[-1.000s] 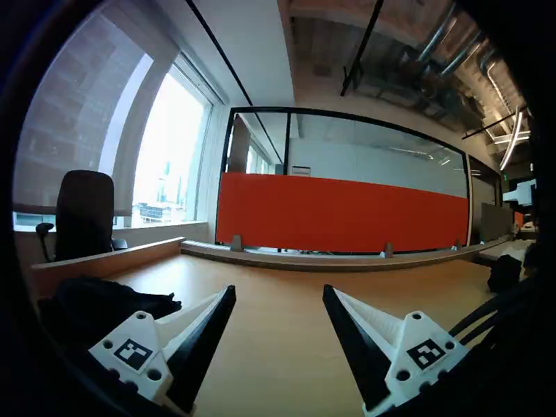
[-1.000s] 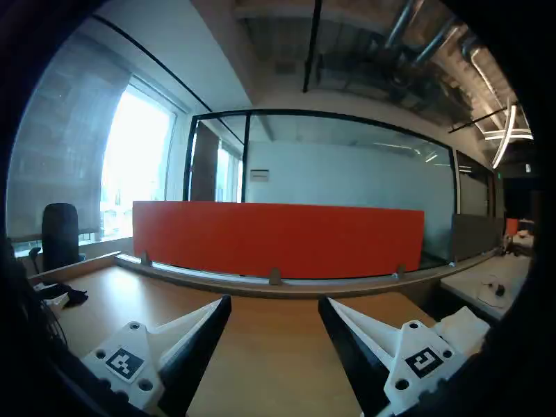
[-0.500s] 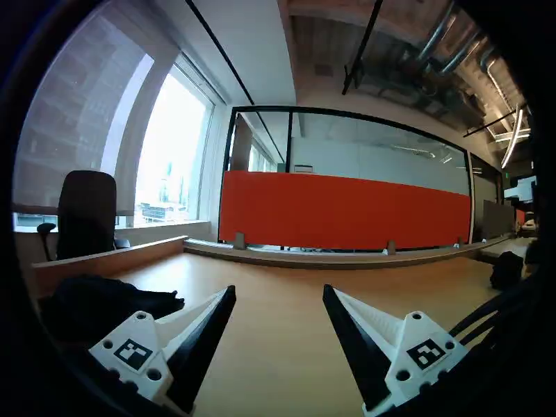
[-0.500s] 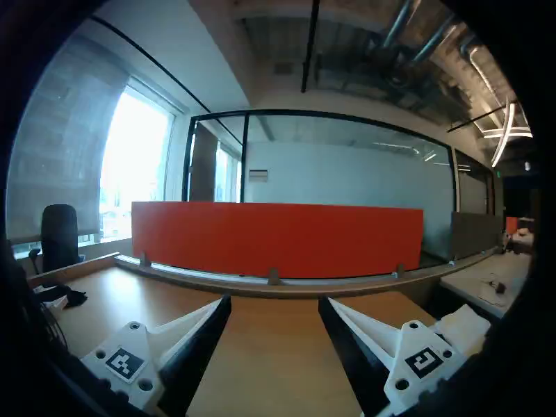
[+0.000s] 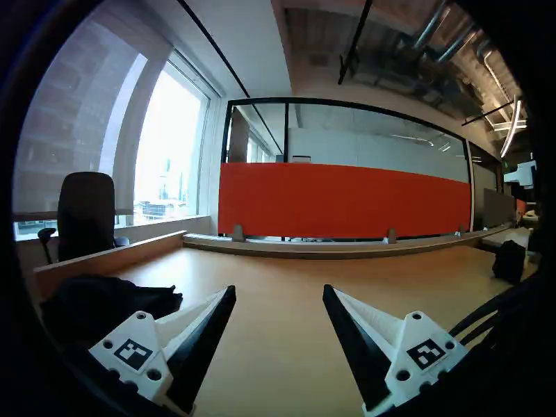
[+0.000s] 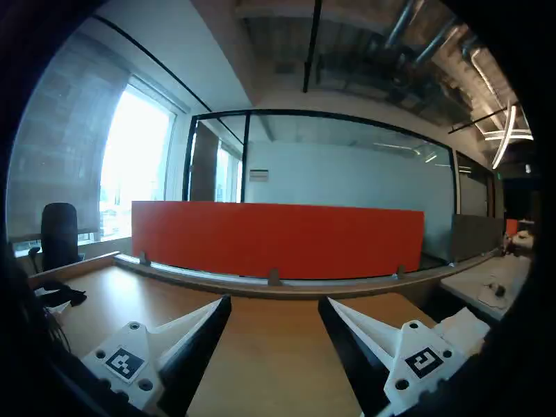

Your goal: Fold towel

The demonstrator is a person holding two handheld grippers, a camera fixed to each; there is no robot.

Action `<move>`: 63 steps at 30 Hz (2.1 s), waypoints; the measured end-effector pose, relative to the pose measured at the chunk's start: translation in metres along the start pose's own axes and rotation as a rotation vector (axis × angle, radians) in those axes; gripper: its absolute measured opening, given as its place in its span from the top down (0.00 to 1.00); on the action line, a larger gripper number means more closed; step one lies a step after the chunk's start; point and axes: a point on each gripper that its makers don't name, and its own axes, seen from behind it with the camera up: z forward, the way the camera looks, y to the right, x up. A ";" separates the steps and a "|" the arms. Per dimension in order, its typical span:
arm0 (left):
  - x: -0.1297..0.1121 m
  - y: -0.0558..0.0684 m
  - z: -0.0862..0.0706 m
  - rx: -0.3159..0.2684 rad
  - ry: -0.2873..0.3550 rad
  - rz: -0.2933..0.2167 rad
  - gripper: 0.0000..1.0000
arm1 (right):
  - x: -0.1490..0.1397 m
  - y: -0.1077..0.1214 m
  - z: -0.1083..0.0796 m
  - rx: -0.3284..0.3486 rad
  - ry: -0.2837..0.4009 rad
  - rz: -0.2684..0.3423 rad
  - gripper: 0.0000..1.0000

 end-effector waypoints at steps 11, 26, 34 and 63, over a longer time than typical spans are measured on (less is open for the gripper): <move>-0.001 0.005 -0.001 -0.006 0.000 0.042 0.07 | -0.008 0.007 -0.005 0.001 -0.002 0.010 0.03; 0.000 0.006 -0.001 -0.006 0.000 0.044 0.07 | -0.016 0.025 -0.011 0.014 0.031 0.010 0.03; 0.001 0.006 -0.001 -0.006 0.000 0.042 0.07 | -0.051 0.038 -0.008 -0.011 0.015 0.024 0.03; 0.001 0.006 -0.001 -0.006 0.001 0.042 0.07 | -0.128 0.063 -0.016 -0.077 0.023 0.091 0.04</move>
